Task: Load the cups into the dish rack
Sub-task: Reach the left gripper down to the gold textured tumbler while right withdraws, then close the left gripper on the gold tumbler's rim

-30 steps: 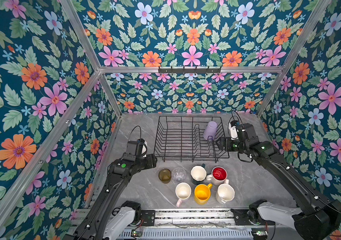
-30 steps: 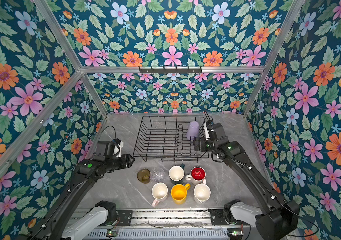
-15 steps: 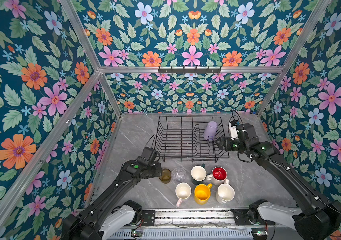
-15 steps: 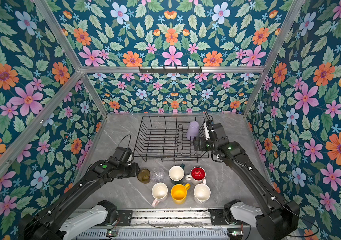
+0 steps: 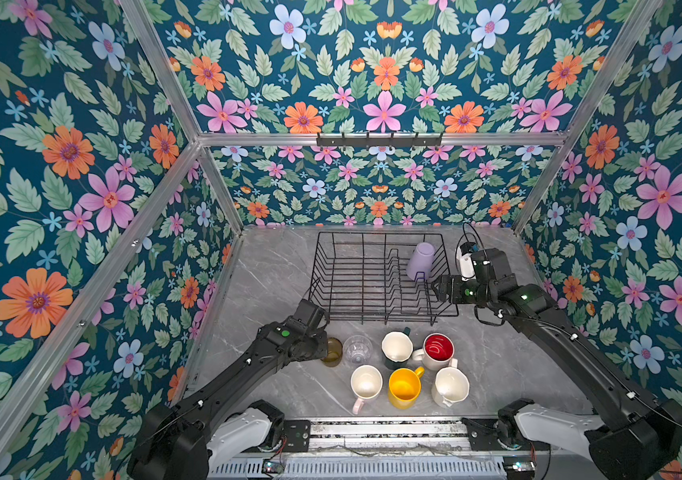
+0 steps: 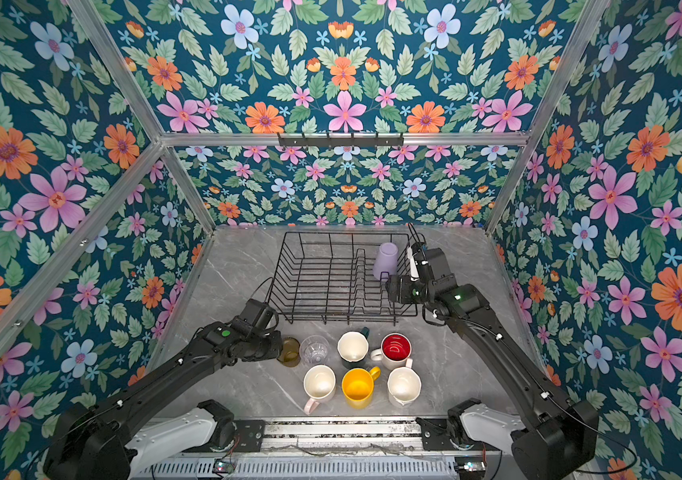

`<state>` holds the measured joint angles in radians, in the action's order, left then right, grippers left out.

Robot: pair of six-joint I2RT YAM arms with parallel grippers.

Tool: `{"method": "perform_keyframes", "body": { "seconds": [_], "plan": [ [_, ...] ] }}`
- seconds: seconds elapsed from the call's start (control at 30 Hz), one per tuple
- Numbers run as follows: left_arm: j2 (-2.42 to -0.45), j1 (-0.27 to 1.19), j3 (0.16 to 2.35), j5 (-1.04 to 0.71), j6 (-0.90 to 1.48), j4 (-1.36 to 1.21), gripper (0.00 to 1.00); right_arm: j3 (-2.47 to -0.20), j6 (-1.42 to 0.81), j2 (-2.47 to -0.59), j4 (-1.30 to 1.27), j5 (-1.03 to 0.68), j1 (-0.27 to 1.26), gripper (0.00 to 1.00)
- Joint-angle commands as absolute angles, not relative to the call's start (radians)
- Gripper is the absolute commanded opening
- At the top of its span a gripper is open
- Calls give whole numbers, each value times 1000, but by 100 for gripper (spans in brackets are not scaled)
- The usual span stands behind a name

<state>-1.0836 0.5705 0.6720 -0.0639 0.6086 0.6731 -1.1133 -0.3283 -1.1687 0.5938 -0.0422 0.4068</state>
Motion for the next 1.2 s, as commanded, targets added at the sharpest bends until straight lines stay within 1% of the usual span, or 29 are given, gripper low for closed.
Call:
{"method": "perform_keyframes", "body": {
  "seconds": [0.0,0.1,0.3,0.53,0.9,1.07,1.17],
  "plan": [
    [-1095,574,662,-51,619,633,28,-1111,-315,-1173,554,-40,408,93],
    [-1101,575,657,-51,623,626,23,-1108,-312,-1175,551,-41,408,93],
    [-1107,575,649,-37,629,624,16,-1106,-310,-1183,540,-46,408,93],
    [-1108,577,660,-34,635,655,0,-1105,-308,-1189,537,-51,407,93],
    [-1057,578,751,5,636,829,0,-1095,-318,-1198,515,-73,407,93],
    [-1030,578,839,119,613,1002,0,-1093,-319,-1197,515,-75,408,93],
    [-1000,577,902,170,591,1040,0,-1095,-322,-1194,514,-82,408,93]
  ]
}}
